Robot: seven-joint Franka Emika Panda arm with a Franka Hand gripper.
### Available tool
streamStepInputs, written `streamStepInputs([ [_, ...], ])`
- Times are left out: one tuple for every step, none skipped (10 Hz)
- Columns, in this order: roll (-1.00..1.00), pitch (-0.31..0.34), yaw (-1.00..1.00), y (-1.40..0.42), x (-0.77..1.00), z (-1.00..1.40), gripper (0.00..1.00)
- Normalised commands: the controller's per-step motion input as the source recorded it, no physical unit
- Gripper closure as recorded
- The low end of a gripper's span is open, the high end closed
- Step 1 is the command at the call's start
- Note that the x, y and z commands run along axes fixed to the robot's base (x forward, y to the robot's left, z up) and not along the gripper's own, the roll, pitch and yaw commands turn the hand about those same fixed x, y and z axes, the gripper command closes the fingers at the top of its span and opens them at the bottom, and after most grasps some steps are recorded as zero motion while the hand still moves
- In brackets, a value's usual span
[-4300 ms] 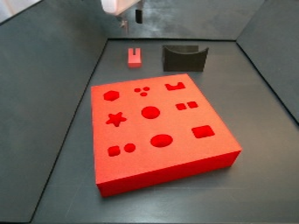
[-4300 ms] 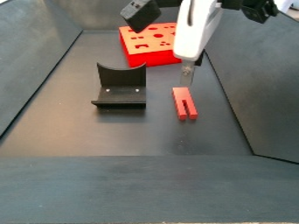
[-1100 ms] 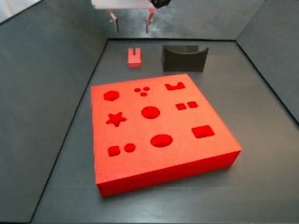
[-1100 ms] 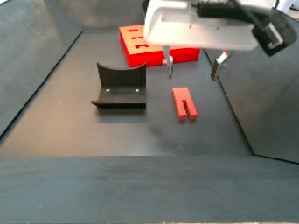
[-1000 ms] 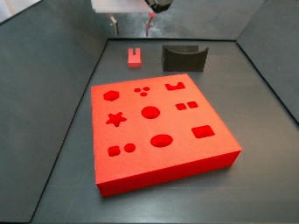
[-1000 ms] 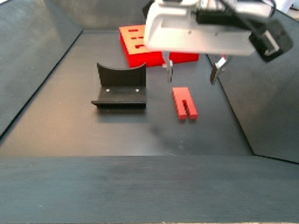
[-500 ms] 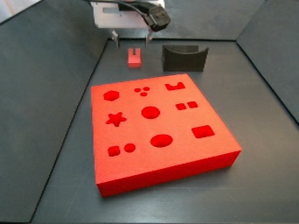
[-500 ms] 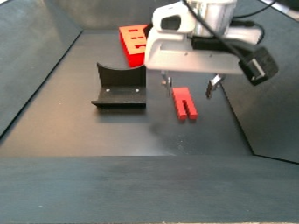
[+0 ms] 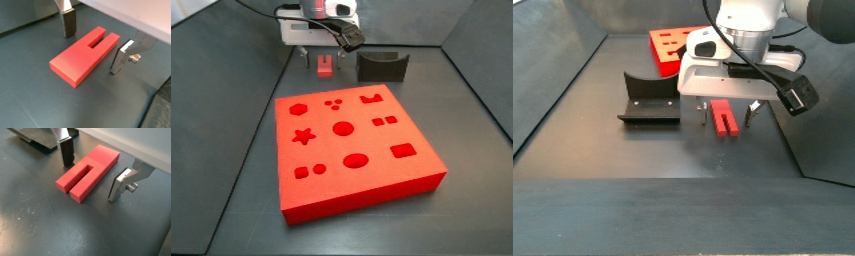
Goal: Pick up the double-square object. Move up. Rotate the double-square object. Place the double-square object on the fixture. Regrasp the double-square object. Move to above the board. Insert the double-square object.
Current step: Rotate the double-square object, then move up, then place the double-square object on the fixture.
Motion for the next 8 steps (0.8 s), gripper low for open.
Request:
streamStepInputs([
  [0.0, 0.0, 0.0, 0.0, 0.0, 0.0, 1.0],
  [0.0, 0.0, 0.0, 0.0, 0.0, 0.83, 1.0],
  [0.0, 0.013, 0.0, 0.0, -0.02, 0.81, 1.0],
  [0.0, 0.03, -0.01, 0.0, -0.03, 0.71, 1.0],
  [0.01, 0.044, -0.01, 0.01, -0.02, 0.59, 1.0],
  [0.02, 0.054, -0.01, 0.01, -0.02, 0.45, 1.0],
  [0.03, 0.052, -0.02, 0.01, -0.02, 0.25, 1.0],
  [0.0, 0.0, 0.0, 0.0, 0.0, 1.0, 1.0],
])
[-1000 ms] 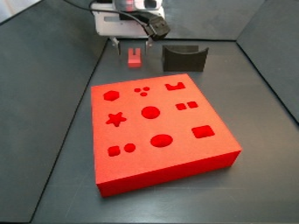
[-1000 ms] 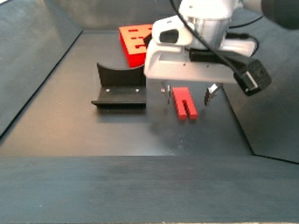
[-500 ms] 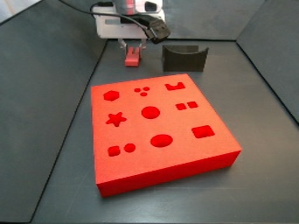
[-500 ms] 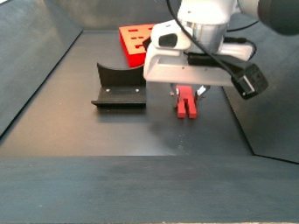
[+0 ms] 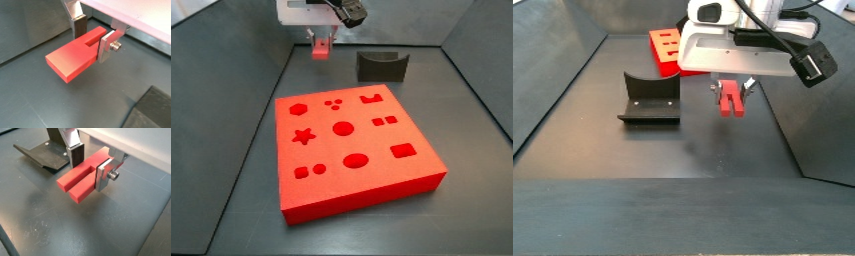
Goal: Pick up the double-square object. Move up. Rotate the double-square object. Place the double-square object on the fixture. Regrasp the double-square object. Move to above the board. Insert the double-square object.
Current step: Place the double-square object on the fixture.
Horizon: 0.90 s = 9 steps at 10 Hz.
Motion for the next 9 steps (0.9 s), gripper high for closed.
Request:
streamStepInputs([
  [0.01, -0.022, 0.0, 0.0, 0.01, 1.0, 1.0],
  [0.01, 0.009, 0.0, 0.0, -0.01, 1.0, 1.0],
  [0.02, 0.025, -0.01, 0.01, -0.01, 1.0, 1.0],
  [0.03, 0.037, -0.02, 0.01, -0.01, 1.0, 1.0],
  [0.04, 0.04, -0.02, 0.01, -0.02, 1.0, 1.0],
  [0.04, 0.044, -0.02, 0.01, -0.02, 1.0, 1.0],
  [0.05, 0.044, -0.02, 0.01, -0.02, 1.0, 1.0],
  [0.06, 0.051, -0.02, 0.02, -0.02, 0.9, 1.0],
  [0.06, 0.056, -0.02, 0.02, -0.02, 0.79, 1.0],
])
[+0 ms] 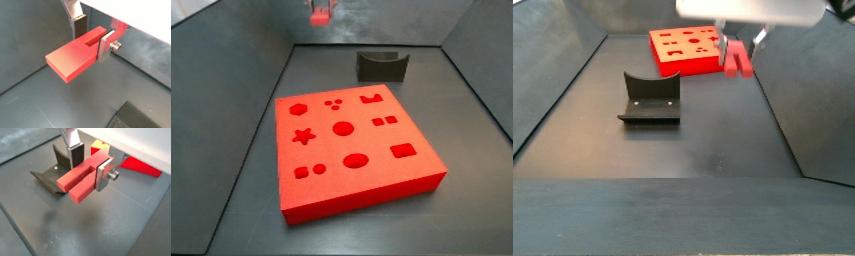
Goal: Pick up the double-square object. Move up. Rotate the double-square object. Place the double-square object on the fixture. Regrasp the double-square object. Move to above the board. Insert the double-square object.
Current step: Place the double-square object on the fixture.
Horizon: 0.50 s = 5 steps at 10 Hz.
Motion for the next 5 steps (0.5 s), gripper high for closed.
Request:
streamStepInputs([
  [0.06, 0.064, -0.01, 0.02, -0.01, 0.57, 1.0],
  [0.06, 0.073, -0.01, 0.02, 0.0, 0.41, 1.0],
  [0.07, 0.086, 0.0, 0.02, 0.0, 0.19, 1.0],
  [-0.05, 0.336, 0.19, -0.54, 1.0, 0.22, 1.0],
  [-0.05, 0.343, 0.19, -0.51, 1.0, 0.16, 1.0],
])
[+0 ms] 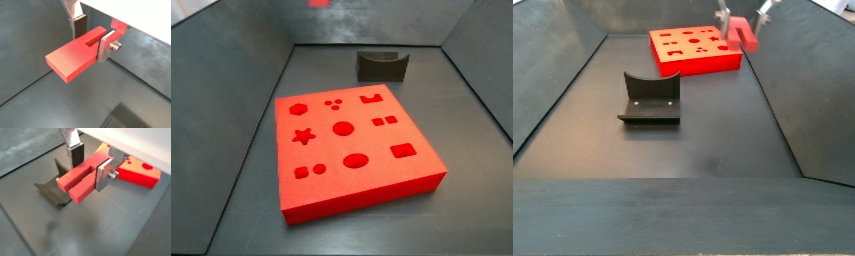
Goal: Pick up the double-square object. Move up. Rotate the double-square object. Place the double-square object on the fixture. Regrasp the double-square object. Move to above the board. Insert the double-square object.
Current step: Place the double-square object on the fixture.
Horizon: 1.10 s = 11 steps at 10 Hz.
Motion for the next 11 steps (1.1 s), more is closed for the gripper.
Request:
streamStepInputs([
  [-0.05, 0.321, 0.17, -0.44, 1.0, 0.15, 1.0],
  [-0.05, 0.246, 0.11, -0.32, 1.0, 0.1, 1.0],
  [-0.05, 0.211, 0.09, -0.29, 1.0, 0.08, 1.0],
  [-0.05, 0.165, 0.06, -0.21, 1.0, 0.07, 1.0],
  [-0.05, 0.155, 0.05, -0.17, 1.0, 0.06, 1.0],
  [-0.05, 0.145, 0.04, -0.12, 1.0, 0.04, 1.0],
  [-0.05, 0.143, 0.04, -0.1, 1.0, 0.03, 1.0],
  [-0.05, 0.152, 0.04, -0.05, 0.84, 0.02, 1.0],
  [-0.05, 0.155, 0.04, -0.04, 0.78, 0.02, 1.0],
  [-0.05, 0.151, 0.04, -0.02, 0.66, 0.01, 1.0],
  [-0.05, 0.153, 0.04, -0.02, 0.6, 0.01, 1.0],
])
